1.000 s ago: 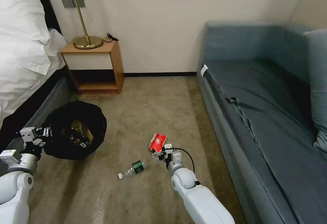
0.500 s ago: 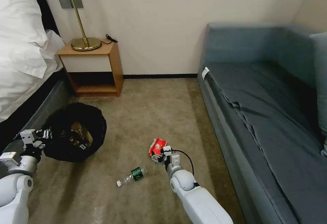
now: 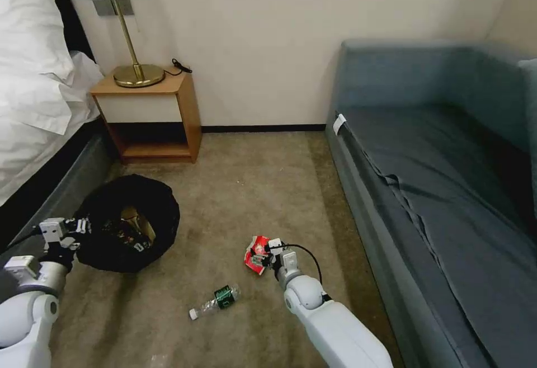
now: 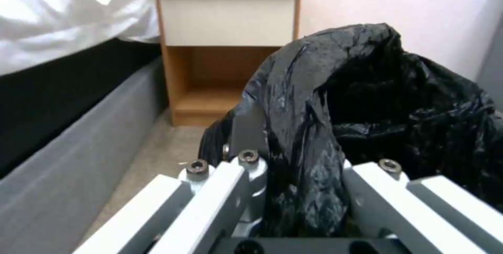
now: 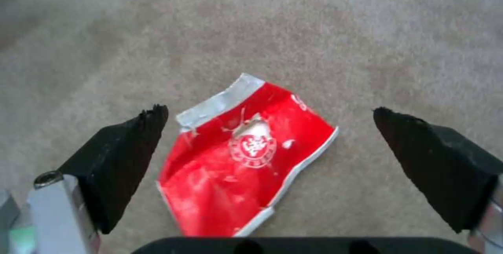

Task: Pick up the trash bin, then pick up the garbage on the floor and place it into the trash bin.

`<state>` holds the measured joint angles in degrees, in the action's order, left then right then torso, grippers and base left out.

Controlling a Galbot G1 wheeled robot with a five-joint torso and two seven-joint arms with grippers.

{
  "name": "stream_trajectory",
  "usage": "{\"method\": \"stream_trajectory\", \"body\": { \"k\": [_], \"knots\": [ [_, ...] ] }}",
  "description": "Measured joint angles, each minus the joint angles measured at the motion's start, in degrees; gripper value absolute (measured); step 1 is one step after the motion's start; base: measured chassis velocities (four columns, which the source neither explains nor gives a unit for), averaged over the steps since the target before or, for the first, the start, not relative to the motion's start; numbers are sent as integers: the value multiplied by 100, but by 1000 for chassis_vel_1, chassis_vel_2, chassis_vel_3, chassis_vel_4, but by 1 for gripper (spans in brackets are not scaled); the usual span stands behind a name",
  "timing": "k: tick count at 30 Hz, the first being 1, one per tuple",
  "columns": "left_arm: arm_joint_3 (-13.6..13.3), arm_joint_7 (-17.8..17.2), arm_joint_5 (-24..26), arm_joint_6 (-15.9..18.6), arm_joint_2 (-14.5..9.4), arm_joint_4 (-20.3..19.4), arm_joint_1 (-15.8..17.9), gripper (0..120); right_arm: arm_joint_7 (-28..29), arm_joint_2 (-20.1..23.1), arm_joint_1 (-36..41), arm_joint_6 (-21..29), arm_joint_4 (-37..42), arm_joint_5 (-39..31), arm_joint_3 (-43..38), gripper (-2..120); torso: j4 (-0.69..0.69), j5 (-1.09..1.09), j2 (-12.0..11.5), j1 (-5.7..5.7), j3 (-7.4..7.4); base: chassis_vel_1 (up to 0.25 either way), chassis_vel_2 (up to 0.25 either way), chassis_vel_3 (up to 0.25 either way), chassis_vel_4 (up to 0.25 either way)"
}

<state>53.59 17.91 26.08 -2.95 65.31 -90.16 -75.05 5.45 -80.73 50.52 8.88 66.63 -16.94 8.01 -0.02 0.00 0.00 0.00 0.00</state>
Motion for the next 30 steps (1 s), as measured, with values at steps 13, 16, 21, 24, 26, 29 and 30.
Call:
{"method": "stream_trajectory", "body": {
  "k": [13, 16, 21, 24, 26, 29, 30],
  "knots": [
    [89, -46, -269, 18, 380, -629, -482, 5, -721, 935, -629, -47, 364, 742, 1558, 100, 1, 0, 0, 0, 0, -17, 22, 21, -21],
    [157, -48, -319, -10, 443, -677, -561, 5, -987, 1022, -849, -94, 470, 872, 1824, 100, 2, 0, 0, 0, 0, 0, 0, 0, 0],
    [256, -62, -367, -15, 504, -726, -607, 5, -1419, 1081, -1130, -159, 644, 911, 2152, 100, 3, 0, 0, 0, 0, 0, 0, 0, 0],
    [334, -64, -394, 0, 522, -772, -613, 5, -1845, 1132, -1275, -309, 772, 957, 2379, 100, 3, -1, 1, 0, 0, 0, 0, 0, 0],
    [397, -64, -396, 37, 521, -800, -610, 5, -2152, 1177, -1311, -429, 843, 1034, 2504, 100, 3, 0, 1, 0, 0, 0, 0, 0, 0],
    [509, -63, -390, 96, 479, -795, -582, 5, -2776, 1277, -1324, -613, 924, 1243, 2666, 100, 1, -1, 1, 0, 0, 0, 0, 0, 0],
    [574, -67, -384, 120, 438, -764, -557, 5, -3207, 1300, -1324, -759, 928, 1441, 2704, 100, 1, 0, 1, 0, 0, 0, 0, 0, 0]
  ]
}}
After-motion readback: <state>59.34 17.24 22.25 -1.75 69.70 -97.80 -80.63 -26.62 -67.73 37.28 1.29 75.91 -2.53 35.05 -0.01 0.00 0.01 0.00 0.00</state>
